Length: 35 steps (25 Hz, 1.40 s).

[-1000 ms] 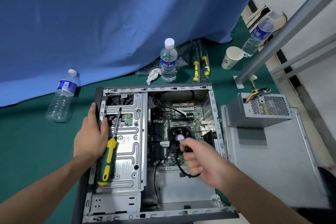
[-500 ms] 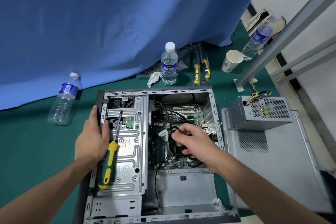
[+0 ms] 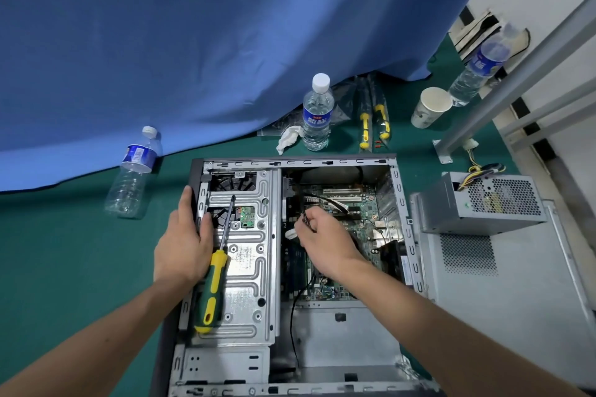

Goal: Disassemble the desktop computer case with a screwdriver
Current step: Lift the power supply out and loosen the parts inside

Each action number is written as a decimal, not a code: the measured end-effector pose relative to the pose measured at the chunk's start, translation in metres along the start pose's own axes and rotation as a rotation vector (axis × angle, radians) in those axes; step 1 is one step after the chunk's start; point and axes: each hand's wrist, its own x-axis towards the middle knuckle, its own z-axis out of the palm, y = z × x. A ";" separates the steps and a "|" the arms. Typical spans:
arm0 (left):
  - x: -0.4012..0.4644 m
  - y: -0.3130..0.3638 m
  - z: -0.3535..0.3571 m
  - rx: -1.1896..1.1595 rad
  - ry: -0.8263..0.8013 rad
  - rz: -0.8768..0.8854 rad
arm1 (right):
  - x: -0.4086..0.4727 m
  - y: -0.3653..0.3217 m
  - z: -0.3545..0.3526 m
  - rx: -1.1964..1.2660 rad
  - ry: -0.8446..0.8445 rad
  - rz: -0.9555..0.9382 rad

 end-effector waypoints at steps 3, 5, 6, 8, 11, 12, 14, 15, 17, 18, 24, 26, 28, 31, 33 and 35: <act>-0.001 0.001 -0.001 -0.008 -0.001 0.002 | -0.005 0.002 0.000 -0.029 0.048 -0.003; -0.002 0.001 0.000 -0.011 0.000 0.003 | -0.006 0.002 -0.007 -0.063 0.045 0.010; -0.002 0.001 -0.001 -0.013 -0.002 0.000 | -0.006 0.002 -0.010 -0.092 0.042 0.008; -0.001 0.000 -0.001 -0.011 -0.007 -0.003 | -0.008 0.001 -0.013 -0.139 0.040 0.002; -0.001 0.000 -0.001 0.003 -0.012 0.004 | -0.009 -0.003 -0.020 -0.169 0.048 -0.005; -0.001 0.000 -0.001 0.011 -0.011 0.005 | -0.006 -0.005 -0.025 -0.181 0.064 -0.010; 0.000 0.000 -0.001 0.020 -0.012 0.006 | 0.001 -0.011 -0.037 -0.235 0.125 -0.022; 0.000 0.000 -0.001 0.019 -0.014 0.008 | 0.005 -0.013 -0.042 -0.270 0.159 -0.035; 0.000 0.000 -0.001 0.014 -0.014 0.013 | 0.013 -0.019 -0.050 -0.310 0.216 -0.058; 0.000 0.000 -0.001 0.009 -0.014 0.012 | 0.018 -0.021 -0.052 -0.307 0.242 -0.058; 0.001 -0.002 0.000 -0.020 -0.010 -0.005 | 0.035 -0.026 -0.042 -0.194 0.244 -0.084; 0.000 -0.002 0.000 -0.034 -0.013 -0.013 | 0.039 -0.025 -0.032 -0.167 0.169 -0.124; 0.000 -0.002 -0.001 -0.038 -0.024 -0.012 | 0.046 -0.023 -0.026 -0.227 0.150 -0.156; 0.006 -0.003 -0.005 -0.047 -0.047 -0.021 | 0.058 -0.020 -0.019 -0.318 0.176 -0.154; 0.027 0.001 -0.007 -0.058 -0.030 0.005 | 0.065 -0.019 -0.018 -0.245 0.163 -0.128; 0.055 0.011 -0.007 -0.060 -0.019 0.036 | 0.072 -0.017 -0.015 -0.077 0.128 -0.081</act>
